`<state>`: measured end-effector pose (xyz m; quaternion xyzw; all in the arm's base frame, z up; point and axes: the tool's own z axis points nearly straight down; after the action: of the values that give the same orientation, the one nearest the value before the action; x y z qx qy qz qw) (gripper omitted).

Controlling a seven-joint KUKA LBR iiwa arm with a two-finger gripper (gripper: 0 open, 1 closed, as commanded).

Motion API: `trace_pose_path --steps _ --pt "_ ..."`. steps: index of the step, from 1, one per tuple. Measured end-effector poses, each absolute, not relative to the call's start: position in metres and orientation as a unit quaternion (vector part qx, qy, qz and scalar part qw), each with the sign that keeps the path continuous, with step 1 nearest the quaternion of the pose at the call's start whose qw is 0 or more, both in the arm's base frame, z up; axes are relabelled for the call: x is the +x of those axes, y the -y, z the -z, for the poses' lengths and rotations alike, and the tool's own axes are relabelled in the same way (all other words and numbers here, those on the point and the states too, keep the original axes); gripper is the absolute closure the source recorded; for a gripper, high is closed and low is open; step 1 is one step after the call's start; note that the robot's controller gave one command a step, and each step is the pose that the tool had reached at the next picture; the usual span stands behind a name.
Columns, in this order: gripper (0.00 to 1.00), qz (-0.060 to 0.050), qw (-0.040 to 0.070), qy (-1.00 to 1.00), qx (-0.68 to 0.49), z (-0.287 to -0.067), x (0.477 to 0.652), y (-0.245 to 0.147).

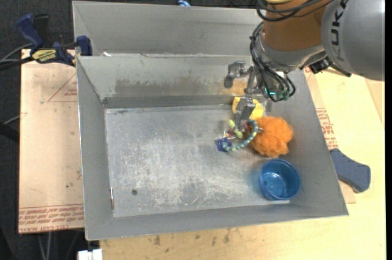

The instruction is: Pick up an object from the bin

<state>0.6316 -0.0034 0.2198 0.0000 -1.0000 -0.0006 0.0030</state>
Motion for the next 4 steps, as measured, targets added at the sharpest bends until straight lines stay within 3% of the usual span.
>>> trace_pose_path --steps 1,2,3,4 --pt "0.0 0.001 -0.001 1.0 0.0 -0.225 0.633 0.003" --pt "0.0 0.0 -0.003 0.999 0.048 -0.172 0.64 0.032" --pt "0.0 -0.001 -0.002 0.99 0.14 -0.16 0.641 0.094" --pt "0.0 0.001 -0.002 0.996 0.086 -0.124 0.65 0.109"
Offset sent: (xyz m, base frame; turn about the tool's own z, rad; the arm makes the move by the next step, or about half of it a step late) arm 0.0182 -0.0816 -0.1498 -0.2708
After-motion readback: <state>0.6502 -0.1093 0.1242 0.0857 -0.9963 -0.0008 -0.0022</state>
